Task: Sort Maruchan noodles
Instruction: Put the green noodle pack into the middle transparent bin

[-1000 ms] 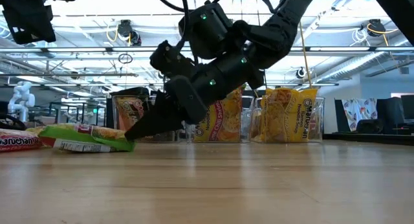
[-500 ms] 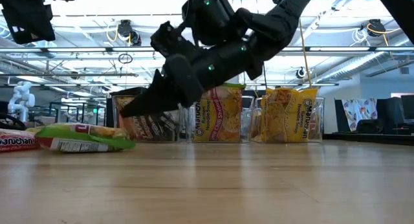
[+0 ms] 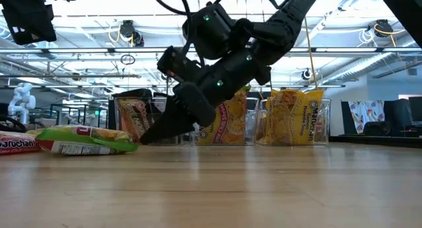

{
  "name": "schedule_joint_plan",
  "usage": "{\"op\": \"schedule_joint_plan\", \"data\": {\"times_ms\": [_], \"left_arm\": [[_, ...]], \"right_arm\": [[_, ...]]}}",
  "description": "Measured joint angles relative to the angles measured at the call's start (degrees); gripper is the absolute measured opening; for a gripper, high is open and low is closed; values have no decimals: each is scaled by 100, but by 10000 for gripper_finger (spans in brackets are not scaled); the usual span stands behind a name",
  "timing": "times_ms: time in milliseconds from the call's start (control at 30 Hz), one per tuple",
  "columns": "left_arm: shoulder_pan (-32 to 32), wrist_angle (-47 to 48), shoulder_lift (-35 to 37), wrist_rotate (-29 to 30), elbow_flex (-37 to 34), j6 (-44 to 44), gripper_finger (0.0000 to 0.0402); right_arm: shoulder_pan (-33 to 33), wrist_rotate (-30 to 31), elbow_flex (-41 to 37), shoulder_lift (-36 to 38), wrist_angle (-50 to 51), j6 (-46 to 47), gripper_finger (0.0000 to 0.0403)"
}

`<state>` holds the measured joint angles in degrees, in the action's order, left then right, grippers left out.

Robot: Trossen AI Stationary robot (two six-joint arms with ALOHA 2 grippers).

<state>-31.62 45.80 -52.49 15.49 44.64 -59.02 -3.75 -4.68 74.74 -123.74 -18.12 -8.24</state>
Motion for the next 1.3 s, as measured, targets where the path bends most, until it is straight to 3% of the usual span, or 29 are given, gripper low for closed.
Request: {"op": "schedule_joint_plan", "data": {"times_ms": [167, 433, 1300], "left_arm": [[0, -2, 0, 0, 1, 0, 28], [2, -92, 2, 1, 0, 0, 28], [2, -240, 2, -22, 0, 9, 28]], "right_arm": [[20, -461, 4, -59, -85, 3, 89], [15, -460, 0, -366, -521, 25, 89], [-22, -755, 0, -372, -1120, 326, 89]]}}
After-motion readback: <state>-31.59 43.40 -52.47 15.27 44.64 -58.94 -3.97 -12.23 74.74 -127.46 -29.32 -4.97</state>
